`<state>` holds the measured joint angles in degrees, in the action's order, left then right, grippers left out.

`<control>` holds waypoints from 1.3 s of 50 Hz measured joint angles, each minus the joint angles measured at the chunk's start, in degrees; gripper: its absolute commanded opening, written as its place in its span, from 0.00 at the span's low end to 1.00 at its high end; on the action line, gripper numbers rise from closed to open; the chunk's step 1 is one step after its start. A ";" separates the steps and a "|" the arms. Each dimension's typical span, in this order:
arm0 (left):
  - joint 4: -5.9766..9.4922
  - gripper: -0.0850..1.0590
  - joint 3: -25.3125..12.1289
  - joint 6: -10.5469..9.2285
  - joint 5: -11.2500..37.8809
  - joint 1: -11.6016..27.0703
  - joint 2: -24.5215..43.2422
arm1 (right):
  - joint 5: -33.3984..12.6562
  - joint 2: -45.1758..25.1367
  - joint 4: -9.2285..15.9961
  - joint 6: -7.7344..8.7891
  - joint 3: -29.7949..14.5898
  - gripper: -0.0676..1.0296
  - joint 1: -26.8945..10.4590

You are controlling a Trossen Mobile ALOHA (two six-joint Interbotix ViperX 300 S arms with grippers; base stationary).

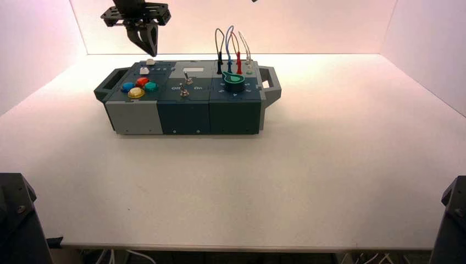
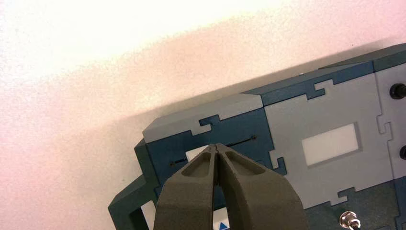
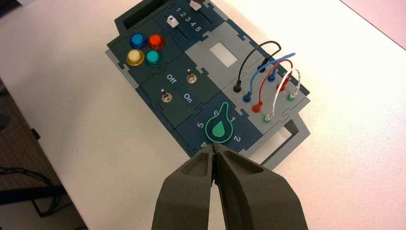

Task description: Move the top slider to position 2.

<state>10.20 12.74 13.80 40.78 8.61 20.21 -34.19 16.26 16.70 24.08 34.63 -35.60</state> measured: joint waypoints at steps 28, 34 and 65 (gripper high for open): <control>0.00 0.05 -1.14 0.00 1.76 0.09 0.53 | -0.09 0.00 -0.09 0.00 0.00 0.04 0.00; 0.00 0.05 -2.55 0.00 4.04 0.09 -0.88 | -0.09 0.00 -0.18 0.00 0.00 0.04 0.00; -0.97 0.05 -0.44 0.79 14.24 0.00 -9.23 | -0.35 0.00 -1.58 0.00 0.62 0.04 0.53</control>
<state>9.23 12.30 14.59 55.02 8.61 10.99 -34.54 16.26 15.12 24.08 35.24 -35.07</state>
